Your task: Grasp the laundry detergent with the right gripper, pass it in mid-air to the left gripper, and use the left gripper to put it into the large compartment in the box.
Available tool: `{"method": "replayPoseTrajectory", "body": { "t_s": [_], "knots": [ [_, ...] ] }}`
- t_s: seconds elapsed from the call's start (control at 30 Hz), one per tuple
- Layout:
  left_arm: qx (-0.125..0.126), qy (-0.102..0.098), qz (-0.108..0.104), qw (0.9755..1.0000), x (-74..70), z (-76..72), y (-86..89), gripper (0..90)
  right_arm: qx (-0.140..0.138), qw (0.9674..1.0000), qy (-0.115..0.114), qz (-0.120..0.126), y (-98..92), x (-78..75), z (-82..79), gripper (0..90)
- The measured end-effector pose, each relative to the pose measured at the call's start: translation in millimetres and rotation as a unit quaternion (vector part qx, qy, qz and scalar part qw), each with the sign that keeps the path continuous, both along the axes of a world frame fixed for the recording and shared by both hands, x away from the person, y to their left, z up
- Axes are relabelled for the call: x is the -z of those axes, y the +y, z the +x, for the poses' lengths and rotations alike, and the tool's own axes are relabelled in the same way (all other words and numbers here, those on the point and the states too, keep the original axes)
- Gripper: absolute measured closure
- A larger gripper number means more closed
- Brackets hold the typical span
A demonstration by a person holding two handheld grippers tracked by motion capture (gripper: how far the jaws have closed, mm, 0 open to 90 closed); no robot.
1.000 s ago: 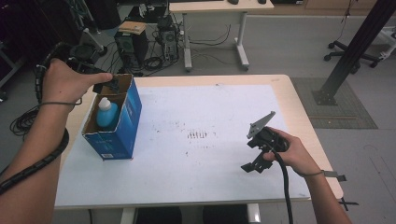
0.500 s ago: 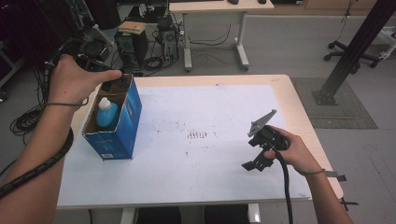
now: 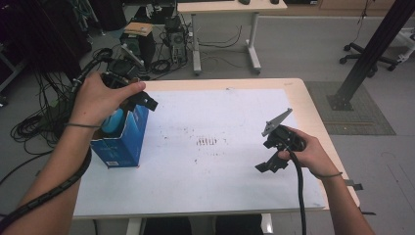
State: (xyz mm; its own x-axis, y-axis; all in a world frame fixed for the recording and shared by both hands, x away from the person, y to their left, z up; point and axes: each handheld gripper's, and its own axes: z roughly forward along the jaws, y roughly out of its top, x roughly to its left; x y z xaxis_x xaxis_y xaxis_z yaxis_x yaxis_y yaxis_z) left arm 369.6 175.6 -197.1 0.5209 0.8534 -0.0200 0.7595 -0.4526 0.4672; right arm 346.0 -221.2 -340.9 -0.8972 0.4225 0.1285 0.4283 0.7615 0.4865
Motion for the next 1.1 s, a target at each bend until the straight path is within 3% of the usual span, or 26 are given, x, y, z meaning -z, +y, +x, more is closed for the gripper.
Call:
{"method": "replayPoseTrajectory", "body": {
  "t_s": [0.13,0.23,0.3,0.33,0.5,0.53,0.77,0.8,0.9,0.93,1.1],
  "knots": [
    [0.009,0.005,0.002,1.0000,4.4,-1.3,-4.3,5.2,0.011,0.9999,-0.002,-0.001,-2.5,-4.4,5.9,4.6],
    [0.031,0.012,0.002,0.9994,20.5,-4.5,-17.1,5.2,0.020,0.9998,-0.002,0.002,-4.5,-9.6,11.8,4.6],
    [0.031,0.012,0.002,0.9994,20.5,-4.5,-17.1,5.2,0.029,0.9996,-0.003,0.003,-6.0,-14.2,16.2,4.6],
    [0.046,0.020,0.003,0.9987,34.2,-6.5,-25.3,5.2,0.030,0.9995,-0.003,0.003,-6.3,-15.3,16.9,4.6],
    [0.058,0.021,0.004,0.9981,43.8,-7.7,-31.0,5.4,0.040,0.9992,-0.007,-0.002,-8.7,-25.1,23.9,4.6],
    [0.069,0.020,0.007,0.9974,52.3,-9.6,-36.9,5.4,0.040,0.9992,-0.007,-0.002,-8.7,-25.1,23.9,4.6],
    [0.093,0.020,0.015,0.9954,69.5,-12.5,-48.1,5.6,0.051,0.9987,-0.010,0.000,-10.5,-37.9,32.9,4.2],
    [0.106,0.023,0.016,0.9940,80.8,-13.5,-53.8,5.6,0.052,0.9986,-0.009,0.000,-10.4,-38.6,33.6,4.2],
    [0.109,0.022,0.017,0.9936,83.2,-13.9,-55.0,5.9,0.054,0.9985,-0.008,0.000,-8.9,-42.2,39.0,4.0],
    [0.128,0.024,0.027,0.9911,95.2,-14.2,-59.8,5.9,0.055,0.9985,-0.008,0.000,-8.4,-42.9,40.2,4.0],
    [0.135,0.026,0.032,0.9900,104.6,-14.5,-63.4,6.3,0.060,0.9982,-0.008,0.003,-6.5,-46.9,46.0,3.9]
  ]
}}
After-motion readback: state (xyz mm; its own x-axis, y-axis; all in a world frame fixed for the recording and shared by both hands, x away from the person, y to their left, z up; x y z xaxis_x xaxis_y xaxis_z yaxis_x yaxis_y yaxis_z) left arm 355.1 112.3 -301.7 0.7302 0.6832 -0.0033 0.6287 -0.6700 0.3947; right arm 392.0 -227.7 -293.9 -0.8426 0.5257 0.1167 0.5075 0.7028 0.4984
